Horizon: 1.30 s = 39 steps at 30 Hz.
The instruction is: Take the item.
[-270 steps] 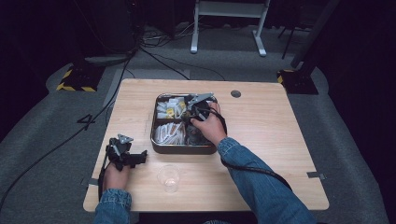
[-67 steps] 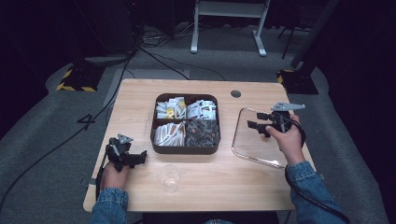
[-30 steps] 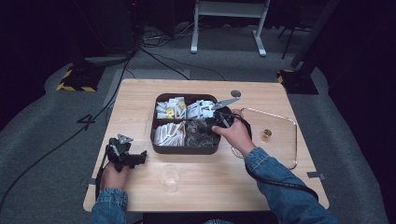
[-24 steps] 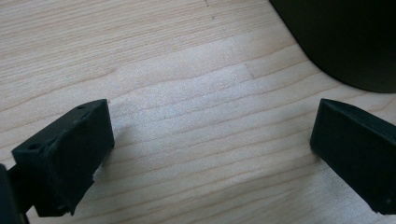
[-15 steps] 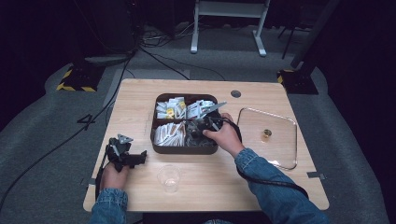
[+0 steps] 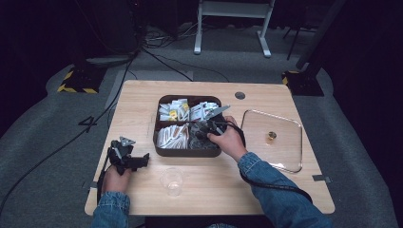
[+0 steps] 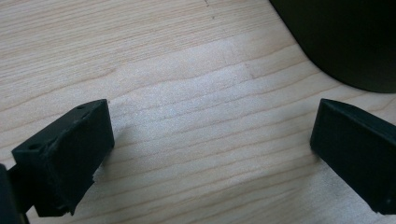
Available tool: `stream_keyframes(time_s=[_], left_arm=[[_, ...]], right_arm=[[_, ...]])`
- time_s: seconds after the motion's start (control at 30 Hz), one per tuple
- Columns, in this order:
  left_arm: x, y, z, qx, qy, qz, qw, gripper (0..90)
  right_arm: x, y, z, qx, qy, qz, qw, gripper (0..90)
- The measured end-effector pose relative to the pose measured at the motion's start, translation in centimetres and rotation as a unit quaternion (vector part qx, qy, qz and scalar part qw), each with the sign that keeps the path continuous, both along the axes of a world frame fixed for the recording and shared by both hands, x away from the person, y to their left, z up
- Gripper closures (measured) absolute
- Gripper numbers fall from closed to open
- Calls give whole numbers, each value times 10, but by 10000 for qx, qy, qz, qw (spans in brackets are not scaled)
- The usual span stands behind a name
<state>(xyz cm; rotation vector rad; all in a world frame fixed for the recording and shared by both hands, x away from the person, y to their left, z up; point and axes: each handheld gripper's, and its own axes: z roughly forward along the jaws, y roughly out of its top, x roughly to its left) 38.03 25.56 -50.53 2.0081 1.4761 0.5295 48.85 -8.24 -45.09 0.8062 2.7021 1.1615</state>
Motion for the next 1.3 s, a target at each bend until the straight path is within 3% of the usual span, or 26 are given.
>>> stream_keyframes(time_s=[0.37,0.77,1.3], left_arm=[[0,0,0,-2,-2,2,10000,0],[0,0,0,-5,-2,0,10000,0],[0,0,0,0,-2,2,10000,0]], right_arm=[[-5,-9,20,517,-131,19,9986,691],[-16,-16,38,919,-250,89,9954,695],[-43,-9,61,1097,-397,486,9920,696]])
